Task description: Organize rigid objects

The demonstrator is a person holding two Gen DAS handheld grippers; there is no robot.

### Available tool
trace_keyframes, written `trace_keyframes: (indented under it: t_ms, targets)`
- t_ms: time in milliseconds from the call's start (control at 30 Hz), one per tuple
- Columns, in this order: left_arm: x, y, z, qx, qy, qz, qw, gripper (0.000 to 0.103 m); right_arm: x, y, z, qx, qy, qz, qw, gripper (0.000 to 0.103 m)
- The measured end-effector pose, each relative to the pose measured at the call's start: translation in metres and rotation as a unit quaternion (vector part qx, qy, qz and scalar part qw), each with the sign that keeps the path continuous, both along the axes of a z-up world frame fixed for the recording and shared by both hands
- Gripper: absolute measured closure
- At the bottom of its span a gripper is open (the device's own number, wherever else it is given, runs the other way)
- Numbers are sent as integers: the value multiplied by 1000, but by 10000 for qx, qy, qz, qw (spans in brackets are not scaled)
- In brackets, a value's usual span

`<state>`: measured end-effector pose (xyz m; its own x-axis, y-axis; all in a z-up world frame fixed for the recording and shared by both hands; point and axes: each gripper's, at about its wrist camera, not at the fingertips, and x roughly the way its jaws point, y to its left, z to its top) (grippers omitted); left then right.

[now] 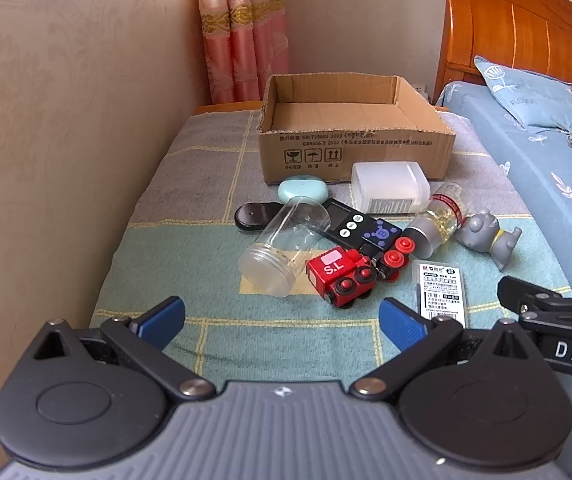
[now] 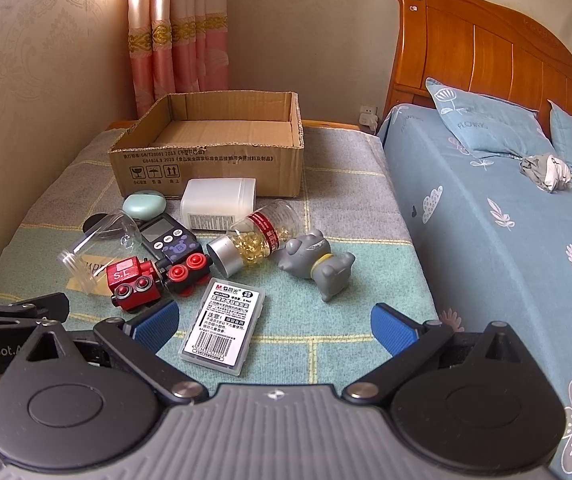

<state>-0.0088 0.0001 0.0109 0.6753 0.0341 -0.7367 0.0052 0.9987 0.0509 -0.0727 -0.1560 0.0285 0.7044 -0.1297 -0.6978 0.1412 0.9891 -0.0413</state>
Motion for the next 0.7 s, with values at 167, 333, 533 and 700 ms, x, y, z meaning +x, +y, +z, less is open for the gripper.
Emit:
trace_keyframes:
  t_ms: [167,333,533,700]
  targets:
    - [4,1,0,-37,-6,-48,10000,1,0,-1,3,-1,-72,61,10000,0]
    - [7,3,0,-81,-70,-115,9999,1,2,2,4,-58,-171,210,9996,0]
    - [9,11,1,-176,-270,-258,9991,1,4,0,2,-88,-219,404,9989,0]
    - [18,17,-6,-164,-318,-430,9984,1,8,-2,-6,-44,-249,712,9971,0]
